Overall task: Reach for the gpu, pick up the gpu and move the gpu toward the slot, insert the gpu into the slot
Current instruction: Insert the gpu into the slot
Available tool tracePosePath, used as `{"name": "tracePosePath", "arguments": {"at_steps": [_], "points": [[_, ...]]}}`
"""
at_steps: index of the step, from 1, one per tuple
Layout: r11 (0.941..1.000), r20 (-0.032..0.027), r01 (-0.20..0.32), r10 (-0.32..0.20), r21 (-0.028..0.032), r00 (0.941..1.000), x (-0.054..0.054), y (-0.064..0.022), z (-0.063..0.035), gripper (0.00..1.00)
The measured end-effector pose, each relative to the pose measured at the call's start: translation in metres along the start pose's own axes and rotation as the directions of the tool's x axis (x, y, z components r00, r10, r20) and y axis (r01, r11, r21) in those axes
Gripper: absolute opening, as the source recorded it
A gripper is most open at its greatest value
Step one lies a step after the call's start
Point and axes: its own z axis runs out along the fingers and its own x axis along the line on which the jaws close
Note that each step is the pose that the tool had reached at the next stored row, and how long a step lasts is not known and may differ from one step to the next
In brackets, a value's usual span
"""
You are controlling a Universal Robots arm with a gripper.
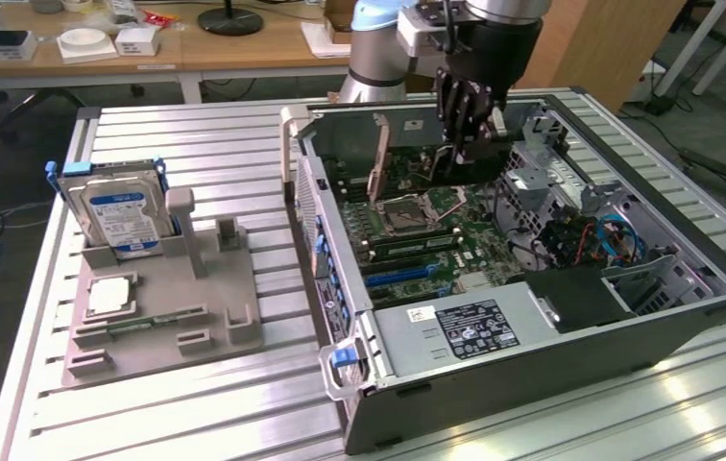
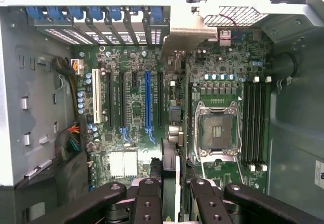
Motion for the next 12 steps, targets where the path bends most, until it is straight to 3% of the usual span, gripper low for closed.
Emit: {"name": "tracePosePath", "arguments": {"at_steps": [9, 12], "points": [[0.9999, 0.0005, 0.017, -0.017, -0.0002, 0.9999, 0.000, 0.0035, 0.0126, 0.27], [0.9997, 0.0006, 0.022, -0.022, 0.0120, 0.9998, 0.001, 0.0043, 0.0144, 0.27]]}}
